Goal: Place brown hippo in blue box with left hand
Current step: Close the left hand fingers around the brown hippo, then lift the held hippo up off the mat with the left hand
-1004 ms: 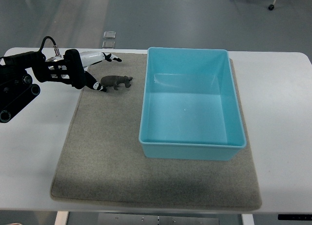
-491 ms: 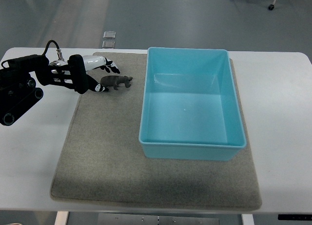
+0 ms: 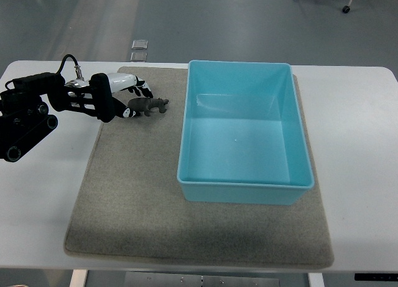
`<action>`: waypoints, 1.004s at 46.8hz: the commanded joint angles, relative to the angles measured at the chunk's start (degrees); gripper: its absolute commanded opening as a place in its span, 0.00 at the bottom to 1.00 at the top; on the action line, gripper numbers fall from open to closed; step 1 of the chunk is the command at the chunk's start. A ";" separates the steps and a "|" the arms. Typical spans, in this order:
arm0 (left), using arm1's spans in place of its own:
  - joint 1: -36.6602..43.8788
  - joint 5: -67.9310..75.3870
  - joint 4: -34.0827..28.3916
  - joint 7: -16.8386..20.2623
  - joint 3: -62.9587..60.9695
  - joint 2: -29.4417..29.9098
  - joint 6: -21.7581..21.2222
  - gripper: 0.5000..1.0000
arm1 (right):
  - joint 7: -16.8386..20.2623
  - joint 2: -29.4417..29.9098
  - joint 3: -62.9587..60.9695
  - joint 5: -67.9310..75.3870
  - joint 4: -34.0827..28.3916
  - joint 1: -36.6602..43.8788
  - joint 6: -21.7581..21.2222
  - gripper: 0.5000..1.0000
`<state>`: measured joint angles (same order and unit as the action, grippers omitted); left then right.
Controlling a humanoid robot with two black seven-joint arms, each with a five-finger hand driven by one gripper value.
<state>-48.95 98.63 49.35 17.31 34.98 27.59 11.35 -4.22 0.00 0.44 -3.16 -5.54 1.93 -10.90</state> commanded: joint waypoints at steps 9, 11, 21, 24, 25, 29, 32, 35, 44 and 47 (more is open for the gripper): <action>0.00 0.07 0.04 -0.17 0.00 0.00 -0.02 0.10 | 0.00 0.00 0.00 0.00 0.00 0.00 0.00 0.87; 0.00 0.07 -0.04 -0.17 0.00 0.00 -0.02 0.05 | 0.00 0.00 0.00 0.00 0.00 0.00 0.00 0.87; 0.00 -0.02 0.04 -0.26 0.00 0.09 -0.02 0.00 | 0.00 0.00 0.00 0.00 0.00 0.00 0.00 0.87; 0.00 -0.02 0.04 -0.26 0.00 0.09 -0.02 0.00 | 0.00 0.00 0.00 0.00 0.00 0.00 0.00 0.87; 0.00 -0.11 0.04 -0.26 0.00 0.09 -0.02 0.00 | 0.00 0.00 0.00 0.00 0.00 0.00 0.00 0.87; -0.09 -0.54 0.13 -0.35 0.09 0.09 0.07 0.00 | 0.00 0.00 0.00 0.00 0.00 0.00 0.00 0.87; -0.27 -0.90 0.22 -0.35 0.53 0.09 -0.02 0.00 | 0.00 0.00 0.00 0.00 0.00 0.00 0.00 0.87; -0.44 -0.99 0.31 -0.43 0.88 0.09 0.07 0.00 | 0.00 0.00 0.00 0.00 0.00 0.00 0.00 0.87; -2.37 -2.74 0.83 -0.43 1.58 0.44 -0.02 0.00 | 0.00 0.00 0.00 0.00 0.00 0.00 0.00 0.87; -3.25 -3.27 0.92 -0.43 2.46 0.71 0.07 0.00 | 0.00 0.00 0.00 0.00 0.00 0.00 0.00 0.87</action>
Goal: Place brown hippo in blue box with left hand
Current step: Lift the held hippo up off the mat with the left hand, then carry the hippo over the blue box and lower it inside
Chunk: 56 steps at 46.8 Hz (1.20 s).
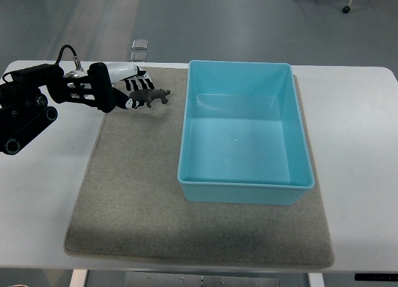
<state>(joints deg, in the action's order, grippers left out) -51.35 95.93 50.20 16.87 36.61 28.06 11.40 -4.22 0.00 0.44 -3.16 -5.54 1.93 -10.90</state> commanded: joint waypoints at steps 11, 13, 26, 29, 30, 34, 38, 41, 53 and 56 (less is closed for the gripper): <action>-4.64 -1.71 2.79 0.00 4.78 1.65 0.81 0.00 | 0.00 0.00 0.00 0.00 0.00 0.00 0.00 0.87; -5.08 -2.15 3.85 -0.09 5.57 1.65 0.99 0.00 | 0.00 0.00 0.00 0.00 0.00 0.00 0.00 0.87; -8.24 -2.33 12.64 -1.76 5.22 0.60 2.92 0.00 | 0.00 0.00 0.00 0.00 0.00 0.00 0.00 0.87; -8.24 -2.33 13.78 -2.11 4.79 -0.89 3.01 0.00 | 0.00 0.00 0.00 0.00 0.00 0.00 0.00 0.87; -8.24 -2.24 14.04 -2.19 4.61 -1.77 3.10 0.00 | 0.00 0.00 0.00 0.00 0.00 0.00 0.00 0.87; -7.89 -2.24 14.31 -2.28 3.21 -4.50 3.71 0.00 | 0.00 0.00 0.00 0.00 0.00 0.00 0.00 0.87; -7.80 -2.24 14.22 -2.28 0.92 -6.34 4.50 0.00 | 0.00 0.00 0.00 0.00 0.00 0.00 0.00 0.87; -7.80 -2.15 14.14 -2.28 -1.36 -7.92 4.50 0.00 | 0.00 0.00 0.00 0.00 0.00 0.00 0.00 0.87; -7.72 -1.36 13.43 -2.37 -6.37 -13.02 3.98 0.00 | 0.00 0.00 0.00 0.00 0.00 0.00 0.00 0.87; -7.80 -1.27 13.26 -2.37 -7.96 -13.73 3.71 0.00 | 0.00 0.00 0.00 0.00 0.00 0.00 0.00 0.87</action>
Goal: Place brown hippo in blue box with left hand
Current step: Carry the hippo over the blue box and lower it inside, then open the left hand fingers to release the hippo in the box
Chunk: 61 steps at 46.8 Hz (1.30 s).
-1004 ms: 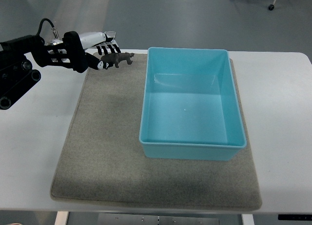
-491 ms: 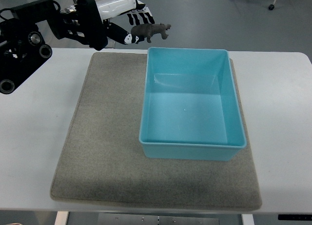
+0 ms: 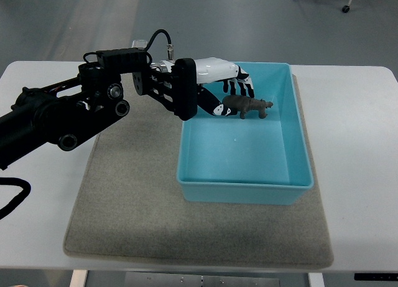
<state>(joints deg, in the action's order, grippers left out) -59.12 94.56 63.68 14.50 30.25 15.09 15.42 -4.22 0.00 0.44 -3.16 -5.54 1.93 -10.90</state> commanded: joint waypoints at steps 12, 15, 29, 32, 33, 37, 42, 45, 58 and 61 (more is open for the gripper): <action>0.06 0.28 -2.33 -0.61 -8.45 -2.96 -2.67 0.00 | 0.00 0.00 0.00 0.00 0.00 0.00 0.00 0.87; 0.06 0.28 -2.77 -0.61 -9.59 -3.14 -3.29 0.00 | 0.00 0.00 0.00 0.00 0.00 0.00 0.00 0.87; 0.24 0.19 -3.82 -0.78 -11.35 -3.67 -3.38 0.00 | 0.00 0.00 0.00 0.00 0.00 0.00 0.00 0.87; 0.41 0.10 -3.82 -0.87 -11.35 -3.67 -3.73 0.00 | 0.00 0.00 0.00 0.00 0.00 0.00 0.00 0.87; 0.41 0.10 -3.82 -0.96 -11.35 -3.67 -3.99 0.00 | 0.00 0.00 0.00 0.00 0.00 0.00 0.00 0.87; 0.41 0.01 -3.82 -1.14 -11.27 -3.67 -4.96 0.00 | 0.00 0.00 0.00 0.00 0.00 0.00 0.00 0.87; 0.50 -0.34 -3.74 -1.05 -11.27 -3.67 -6.37 0.11 | 0.00 0.00 0.00 0.00 0.00 0.00 0.00 0.87; 0.50 -0.43 -3.74 -1.05 -11.27 -3.67 -6.54 0.27 | 0.00 0.00 0.00 0.00 0.00 0.00 0.00 0.87; 0.68 -0.87 -3.21 -0.87 -11.09 -3.67 -6.72 0.71 | 0.00 0.00 0.00 0.00 0.00 0.00 0.00 0.87; 0.76 -0.87 -3.21 -0.96 -11.00 -3.67 -6.72 0.76 | 0.00 0.00 0.00 0.00 0.00 0.00 0.00 0.87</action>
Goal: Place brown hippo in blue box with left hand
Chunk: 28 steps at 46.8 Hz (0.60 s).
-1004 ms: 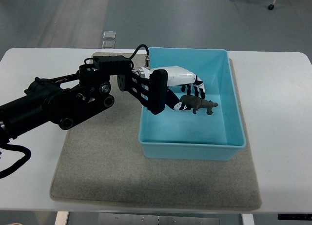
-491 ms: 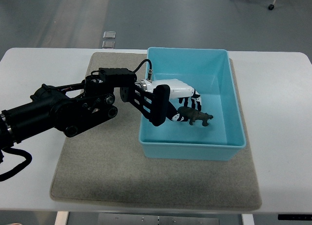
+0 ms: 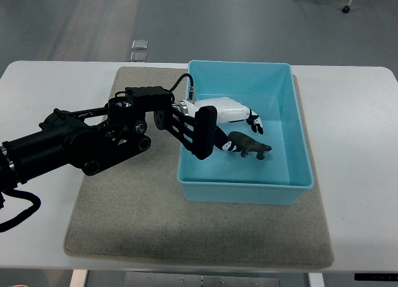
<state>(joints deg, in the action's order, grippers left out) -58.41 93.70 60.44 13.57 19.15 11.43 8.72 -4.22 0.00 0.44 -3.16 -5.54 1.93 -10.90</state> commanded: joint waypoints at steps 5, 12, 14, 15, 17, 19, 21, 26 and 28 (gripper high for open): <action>0.05 -0.10 0.11 0.05 0.53 0.17 -0.02 0.84 | 0.00 0.00 0.00 0.00 0.00 0.00 0.00 0.87; 0.05 -0.45 0.20 0.05 2.29 0.52 -1.25 0.92 | 0.00 0.00 0.00 0.00 0.00 0.00 0.00 0.87; 0.05 -1.24 0.20 0.05 3.34 0.52 -2.04 0.93 | 0.00 0.00 0.00 0.00 0.00 0.00 0.00 0.87; 0.13 -1.85 0.20 0.05 3.87 0.61 -2.39 0.93 | 0.00 0.00 0.00 0.00 0.00 0.00 0.00 0.87; 0.22 -3.43 0.11 0.05 4.75 0.61 -2.75 0.95 | 0.00 0.00 0.00 0.00 0.00 0.00 0.00 0.87; 0.31 -5.80 0.11 0.05 5.98 0.61 -3.36 0.98 | 0.00 0.00 0.00 0.00 0.00 0.00 0.00 0.87; 0.40 -8.70 0.11 0.05 7.38 0.61 -4.24 0.98 | 0.00 0.00 0.00 0.00 0.00 0.00 0.00 0.87; 0.49 -16.87 0.11 0.05 10.20 0.79 -6.43 0.98 | 0.00 0.00 0.00 0.00 0.00 0.00 0.00 0.87; 0.49 -20.21 -0.06 0.05 10.90 0.96 -7.40 0.98 | 0.00 0.00 0.00 0.00 0.00 0.00 0.00 0.87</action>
<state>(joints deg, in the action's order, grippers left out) -57.92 78.20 60.55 13.63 28.87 12.21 2.79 -4.22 0.00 0.44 -3.16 -5.54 1.93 -10.90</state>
